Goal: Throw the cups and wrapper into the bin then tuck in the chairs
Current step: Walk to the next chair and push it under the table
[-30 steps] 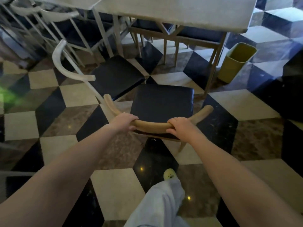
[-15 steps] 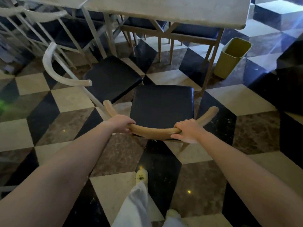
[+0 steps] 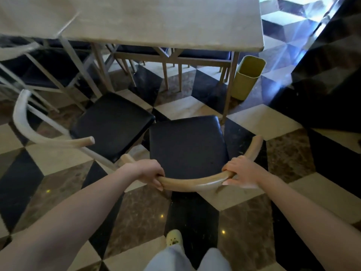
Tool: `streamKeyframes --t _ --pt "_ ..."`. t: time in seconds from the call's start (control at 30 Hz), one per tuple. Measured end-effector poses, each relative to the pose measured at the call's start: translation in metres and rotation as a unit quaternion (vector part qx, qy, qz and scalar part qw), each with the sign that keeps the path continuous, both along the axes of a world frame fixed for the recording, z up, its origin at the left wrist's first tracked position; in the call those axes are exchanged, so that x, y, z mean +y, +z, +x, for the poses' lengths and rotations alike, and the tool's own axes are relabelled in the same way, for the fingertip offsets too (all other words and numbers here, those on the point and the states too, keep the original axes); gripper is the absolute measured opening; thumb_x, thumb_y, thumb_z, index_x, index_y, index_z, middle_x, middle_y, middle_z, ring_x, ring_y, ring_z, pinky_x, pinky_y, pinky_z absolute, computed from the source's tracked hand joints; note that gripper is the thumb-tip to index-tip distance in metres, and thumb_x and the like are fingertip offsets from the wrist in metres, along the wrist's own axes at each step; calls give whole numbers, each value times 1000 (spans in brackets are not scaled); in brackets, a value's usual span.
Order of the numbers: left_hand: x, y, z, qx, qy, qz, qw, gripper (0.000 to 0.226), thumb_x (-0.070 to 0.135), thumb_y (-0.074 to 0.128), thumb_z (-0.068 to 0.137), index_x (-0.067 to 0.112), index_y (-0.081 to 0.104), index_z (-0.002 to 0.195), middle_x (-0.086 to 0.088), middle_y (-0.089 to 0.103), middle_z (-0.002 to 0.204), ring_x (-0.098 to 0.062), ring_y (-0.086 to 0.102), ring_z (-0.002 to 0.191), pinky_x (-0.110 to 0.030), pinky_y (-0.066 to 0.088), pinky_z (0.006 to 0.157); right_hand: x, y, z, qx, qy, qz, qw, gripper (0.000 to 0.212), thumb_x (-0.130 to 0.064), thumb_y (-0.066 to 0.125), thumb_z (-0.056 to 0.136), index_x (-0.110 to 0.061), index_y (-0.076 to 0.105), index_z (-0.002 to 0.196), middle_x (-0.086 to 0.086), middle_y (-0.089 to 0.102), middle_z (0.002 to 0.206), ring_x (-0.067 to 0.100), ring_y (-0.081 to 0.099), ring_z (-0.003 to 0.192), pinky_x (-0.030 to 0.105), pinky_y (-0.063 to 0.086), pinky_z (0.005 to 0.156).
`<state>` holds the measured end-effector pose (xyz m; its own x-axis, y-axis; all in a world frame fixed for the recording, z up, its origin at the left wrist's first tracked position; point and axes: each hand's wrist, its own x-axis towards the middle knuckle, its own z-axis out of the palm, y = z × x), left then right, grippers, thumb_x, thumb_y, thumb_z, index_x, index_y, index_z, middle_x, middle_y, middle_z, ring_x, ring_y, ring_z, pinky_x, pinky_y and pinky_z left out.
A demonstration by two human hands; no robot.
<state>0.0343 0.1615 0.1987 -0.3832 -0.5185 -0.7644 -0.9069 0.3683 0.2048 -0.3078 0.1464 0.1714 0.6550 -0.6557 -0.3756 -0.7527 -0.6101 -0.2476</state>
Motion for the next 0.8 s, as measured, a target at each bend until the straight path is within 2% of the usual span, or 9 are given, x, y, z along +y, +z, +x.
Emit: streamKeyframes --t 0.17,0.3,0.47,0.7,0.8 --pt "-4 -2 -12 30 -20 -2 999 38 43 64 85 21 64 116 3 66 107 -13 61 96 -32 52 88 -3 1 -10 26 -10 21 999 46 -61 43 89 -30 56 120 -14 57 114 8 49 109 24 30 96" --pt "-1 -11 -18 41 -21 3 999 33 42 66 83 22 65 110 4 67 103 -13 62 95 -34 52 90 9 -11 -24 -9 -22 40 999 59 -71 32 84 -30 56 119 -16 55 111 5 48 107 22 30 96" --pt "-12 -10 -27 47 -37 -13 998 34 45 65 83 22 65 109 4 67 100 -12 61 90 -29 51 82 1 -17 -39 -36 -25 39 998 72 -79 20 82 -30 58 119 -18 57 112 2 49 107 24 32 100" --pt "-53 10 -47 24 -51 -43 997 41 48 64 83 19 66 111 2 68 102 -16 61 91 -33 53 82 -27 -8 -55 -61 -44 41 996 87 -83 15 74 -25 59 123 -15 59 117 5 50 111 18 24 97" --pt "-71 11 -49 10 -45 -33 998 41 48 64 83 20 65 113 3 67 103 -16 61 93 -31 52 83 -39 -12 -56 -65 -50 41 996 86 -82 15 75 -24 59 121 -12 60 115 9 52 108 19 26 95"
